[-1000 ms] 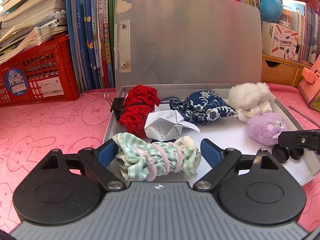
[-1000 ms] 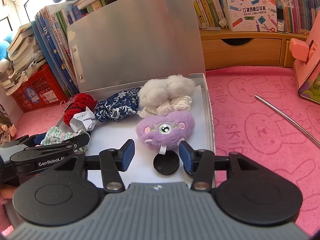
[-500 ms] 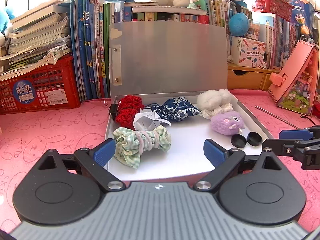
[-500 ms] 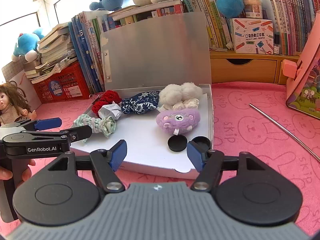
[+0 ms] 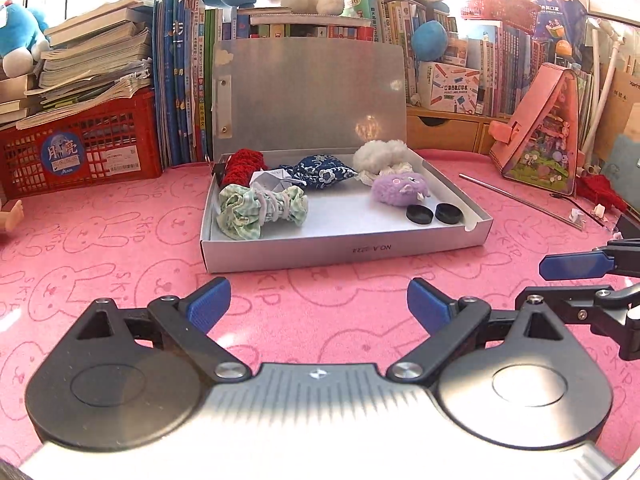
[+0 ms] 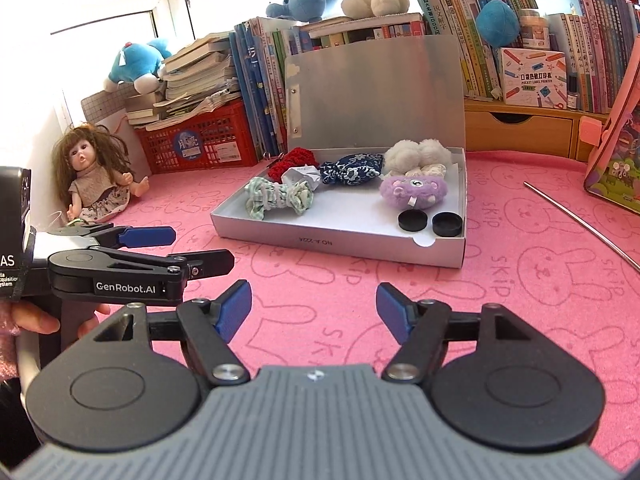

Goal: Organize objects
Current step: 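Move the left tool to a black puck while the right tool reaches the white paper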

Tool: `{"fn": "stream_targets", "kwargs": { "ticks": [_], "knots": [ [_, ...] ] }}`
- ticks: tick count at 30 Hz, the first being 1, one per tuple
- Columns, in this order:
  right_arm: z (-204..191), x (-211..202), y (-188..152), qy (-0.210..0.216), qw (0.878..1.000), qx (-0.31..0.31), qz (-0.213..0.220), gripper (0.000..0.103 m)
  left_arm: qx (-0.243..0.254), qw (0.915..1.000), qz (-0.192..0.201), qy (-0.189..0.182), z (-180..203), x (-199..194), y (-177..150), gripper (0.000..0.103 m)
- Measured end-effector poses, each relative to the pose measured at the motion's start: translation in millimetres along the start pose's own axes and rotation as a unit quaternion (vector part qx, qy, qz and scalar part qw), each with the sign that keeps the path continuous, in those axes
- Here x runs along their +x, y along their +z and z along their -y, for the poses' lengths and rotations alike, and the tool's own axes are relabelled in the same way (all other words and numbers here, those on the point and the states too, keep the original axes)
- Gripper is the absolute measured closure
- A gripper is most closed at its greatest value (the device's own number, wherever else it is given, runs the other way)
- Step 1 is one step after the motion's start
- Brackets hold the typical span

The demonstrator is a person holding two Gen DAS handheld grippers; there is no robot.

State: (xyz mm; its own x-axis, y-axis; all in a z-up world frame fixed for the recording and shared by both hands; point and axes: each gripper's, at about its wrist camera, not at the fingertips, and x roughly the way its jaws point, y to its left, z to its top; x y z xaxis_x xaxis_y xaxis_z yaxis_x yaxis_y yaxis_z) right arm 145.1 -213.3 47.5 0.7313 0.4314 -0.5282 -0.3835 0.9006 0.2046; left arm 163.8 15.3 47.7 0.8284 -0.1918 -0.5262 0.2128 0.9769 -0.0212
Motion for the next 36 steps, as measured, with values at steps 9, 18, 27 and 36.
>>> {"fn": "stream_targets", "kwargs": {
  "ticks": [9,18,27,36],
  "knots": [
    [-26.2,-27.8,-45.7,0.027,0.999,-0.026,-0.02,0.02,0.014,0.9998,-0.011,-0.004,-1.4,-43.2,-44.1,0.006],
    [-53.9,-33.4,-82.3,0.013,0.993,-0.107,-0.053,0.02,0.012,0.9993,-0.032,-0.017,-2.9,-68.3,-74.4,0.006],
    [-46.5,-28.7,-82.7,-0.072,0.989,-0.122,-0.047,0.02,0.03,0.9975,-0.044,-0.046,12.6,-72.2,-89.5,0.006],
    [-35.2,-32.0,-80.7,-0.096,0.989,-0.103,-0.04,0.02,0.047,0.9974,-0.047,-0.026,25.4,-57.3,-96.1,0.006]
  ]
}}
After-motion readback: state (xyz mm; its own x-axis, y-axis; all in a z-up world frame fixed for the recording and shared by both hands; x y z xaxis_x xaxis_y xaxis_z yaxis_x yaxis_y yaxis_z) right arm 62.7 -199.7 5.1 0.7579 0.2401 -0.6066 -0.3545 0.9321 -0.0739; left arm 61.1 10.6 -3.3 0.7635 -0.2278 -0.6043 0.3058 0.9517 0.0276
